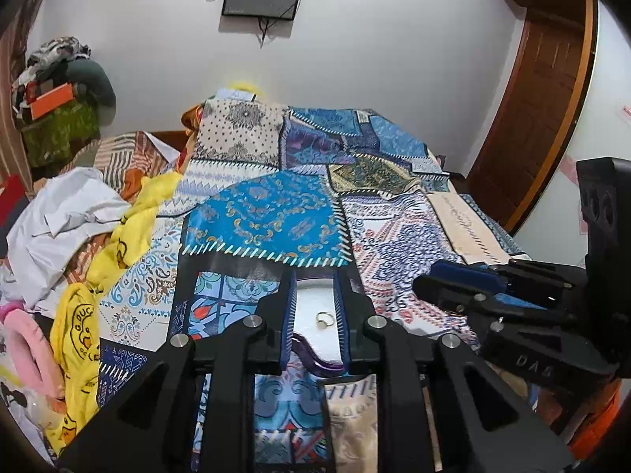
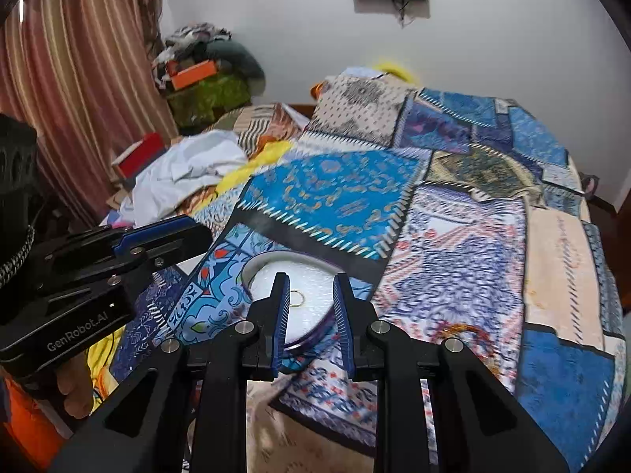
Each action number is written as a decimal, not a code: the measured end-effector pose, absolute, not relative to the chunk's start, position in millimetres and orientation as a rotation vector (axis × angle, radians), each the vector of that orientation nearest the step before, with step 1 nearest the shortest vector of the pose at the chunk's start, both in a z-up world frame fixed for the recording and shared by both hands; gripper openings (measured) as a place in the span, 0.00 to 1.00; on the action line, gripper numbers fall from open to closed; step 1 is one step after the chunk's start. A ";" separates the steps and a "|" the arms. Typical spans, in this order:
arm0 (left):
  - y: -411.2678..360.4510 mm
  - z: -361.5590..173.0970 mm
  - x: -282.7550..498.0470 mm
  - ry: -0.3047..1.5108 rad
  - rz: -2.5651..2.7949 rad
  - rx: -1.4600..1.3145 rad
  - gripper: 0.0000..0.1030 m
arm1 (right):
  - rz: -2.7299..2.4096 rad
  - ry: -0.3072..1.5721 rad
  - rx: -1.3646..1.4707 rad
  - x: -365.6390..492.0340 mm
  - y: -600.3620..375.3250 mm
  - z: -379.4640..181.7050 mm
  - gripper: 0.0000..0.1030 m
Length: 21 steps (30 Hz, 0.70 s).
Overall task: Organize jewelry
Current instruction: 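Withdraw the right tool from the box back toward the jewelry pile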
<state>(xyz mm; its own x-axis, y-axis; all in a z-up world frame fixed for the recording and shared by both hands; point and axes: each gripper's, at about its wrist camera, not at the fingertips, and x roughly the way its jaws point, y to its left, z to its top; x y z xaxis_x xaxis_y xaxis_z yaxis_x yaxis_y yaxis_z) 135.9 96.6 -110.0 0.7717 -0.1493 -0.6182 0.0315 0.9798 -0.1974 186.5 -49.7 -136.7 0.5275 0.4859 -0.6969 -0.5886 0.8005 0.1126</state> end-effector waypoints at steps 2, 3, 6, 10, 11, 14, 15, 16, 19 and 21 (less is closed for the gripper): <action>90.0 -104.8 131.6 0.676 -0.097 -0.172 0.19 | 0.631 0.770 -0.128 182.2 -60.7 -130.8 0.21; 87.5 -102.9 130.2 0.674 -0.097 -0.169 0.20 | 0.624 0.764 -0.120 181.2 -66.7 -128.3 0.22; 77.6 -97.4 124.8 0.667 -0.097 -0.160 0.27 | 0.595 0.742 -0.098 177.9 -83.3 -123.0 0.37; 63.1 -93.9 123.4 0.670 -0.098 -0.150 0.33 | 0.554 0.721 -0.072 174.8 -110.2 -117.6 0.39; 58.0 -93.6 124.1 0.673 -0.100 -0.149 0.34 | 0.539 0.717 -0.065 173.8 -119.5 -116.7 0.39; 45.3 -95.0 126.8 0.684 -0.109 -0.144 0.36 | 0.502 0.708 -0.047 173.1 -141.9 -114.6 0.39; 41.5 -96.0 128.1 0.689 -0.111 -0.141 0.36 | 0.488 0.706 -0.043 173.7 -149.1 -114.7 0.39; 36.0 -97.5 130.5 0.696 -0.117 -0.137 0.36 | 0.477 0.705 -0.040 173.5 -155.7 -114.6 0.40; 21.2 -103.0 137.9 0.722 -0.135 -0.127 0.36 | 0.436 0.705 -0.029 174.6 -176.3 -116.5 0.40; 11.5 -107.5 143.0 0.738 -0.147 -0.117 0.36 | 0.414 0.708 -0.018 175.8 -188.9 -118.6 0.40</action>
